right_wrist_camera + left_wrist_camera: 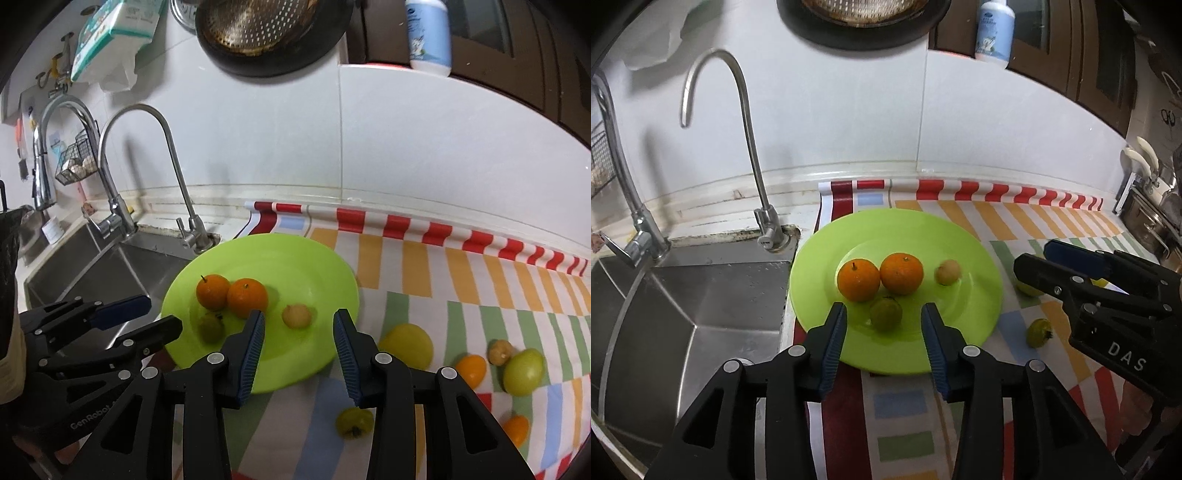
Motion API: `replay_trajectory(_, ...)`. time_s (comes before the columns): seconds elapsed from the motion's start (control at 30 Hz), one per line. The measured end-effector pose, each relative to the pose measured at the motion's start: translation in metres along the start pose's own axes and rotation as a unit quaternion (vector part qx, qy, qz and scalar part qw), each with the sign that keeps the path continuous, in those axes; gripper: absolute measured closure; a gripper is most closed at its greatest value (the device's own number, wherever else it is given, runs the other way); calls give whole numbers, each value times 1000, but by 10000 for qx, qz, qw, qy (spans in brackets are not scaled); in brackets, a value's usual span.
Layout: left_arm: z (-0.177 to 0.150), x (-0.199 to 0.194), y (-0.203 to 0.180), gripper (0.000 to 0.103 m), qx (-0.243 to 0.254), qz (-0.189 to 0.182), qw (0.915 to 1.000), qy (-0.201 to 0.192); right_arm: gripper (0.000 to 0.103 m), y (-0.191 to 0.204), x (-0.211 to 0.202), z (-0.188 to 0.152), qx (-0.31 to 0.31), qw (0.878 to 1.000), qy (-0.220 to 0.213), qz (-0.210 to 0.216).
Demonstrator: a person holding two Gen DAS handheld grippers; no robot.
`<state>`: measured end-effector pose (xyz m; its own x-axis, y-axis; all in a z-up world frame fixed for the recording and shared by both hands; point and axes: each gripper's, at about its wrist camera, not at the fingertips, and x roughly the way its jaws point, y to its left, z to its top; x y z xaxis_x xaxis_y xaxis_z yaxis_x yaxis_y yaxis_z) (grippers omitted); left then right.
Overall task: Organize fruits
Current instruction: 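Withdraw both tools from the plate toward the remaining fruits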
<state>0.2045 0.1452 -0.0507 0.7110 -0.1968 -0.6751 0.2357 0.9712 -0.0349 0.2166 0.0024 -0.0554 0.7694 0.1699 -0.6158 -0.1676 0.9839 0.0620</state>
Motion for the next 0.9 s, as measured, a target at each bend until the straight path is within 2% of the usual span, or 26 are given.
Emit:
replay_trajectory(0.07,-1,-9,-3,56,-1,19,10000,-66,54,-1,-12,-2,27,10000,-84,-10)
replay_trajectory(0.4,-13,-58,-30,41,202,158,9981,-553,47,-8,-74,-19,67,9985,-455,-289)
replay_trajectory(0.53,-16,-70,-39,38,319,137,9970,-689,41,-13,-96,-26,145,9972,-580,-440)
replay_trajectory(0.9,-25,-94,-61,30,316,73,9955,-885,37,-33,-136,-48,393,9912,-793,-989)
